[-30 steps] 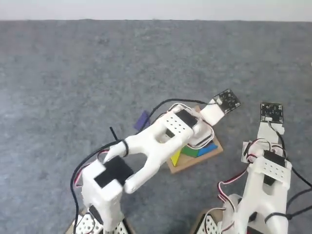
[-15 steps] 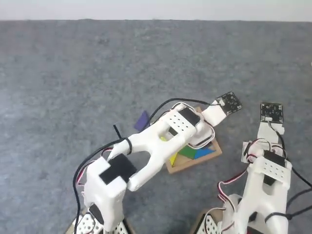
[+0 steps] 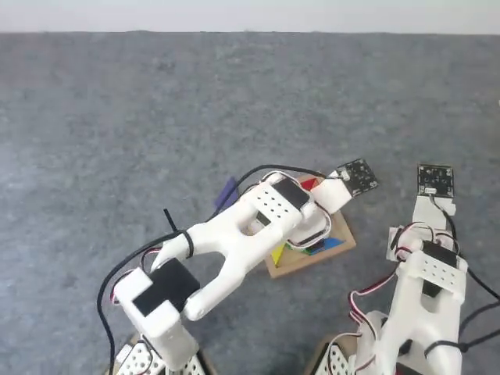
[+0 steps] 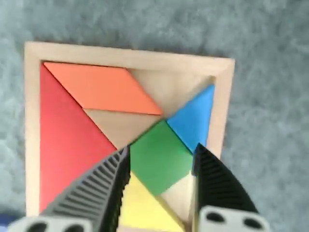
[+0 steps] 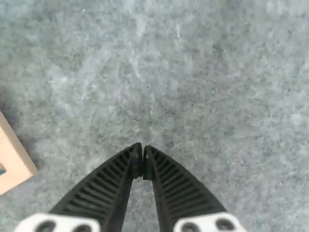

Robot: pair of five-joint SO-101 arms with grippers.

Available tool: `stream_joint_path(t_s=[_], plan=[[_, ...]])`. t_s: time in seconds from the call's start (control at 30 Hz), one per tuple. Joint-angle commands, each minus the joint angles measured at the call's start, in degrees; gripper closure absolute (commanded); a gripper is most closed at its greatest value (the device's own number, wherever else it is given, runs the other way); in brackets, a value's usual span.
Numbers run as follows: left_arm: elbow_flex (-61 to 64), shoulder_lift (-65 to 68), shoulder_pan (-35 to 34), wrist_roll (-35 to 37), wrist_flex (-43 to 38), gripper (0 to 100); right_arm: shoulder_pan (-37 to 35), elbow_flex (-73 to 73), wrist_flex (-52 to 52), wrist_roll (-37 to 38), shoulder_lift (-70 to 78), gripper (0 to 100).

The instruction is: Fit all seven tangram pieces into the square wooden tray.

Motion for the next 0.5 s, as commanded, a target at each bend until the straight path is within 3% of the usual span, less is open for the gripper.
stream_joint_path(t_s=[0.0, 0.27, 0.47], plan=[[1.27, -3.08, -0.09, -0.53, -2.11, 80, 0.13, -0.35, -0.92, -0.35, -1.54, 99.2], [0.75, 2.37, -0.26, -0.35, -8.00, 80, 0.13, -0.26, -0.92, -0.35, -1.45, 99.2], [-5.32, 5.98, -0.26, -0.26, -6.51, 80, 0.13, -0.26, -0.92, -0.35, -1.45, 99.2]])
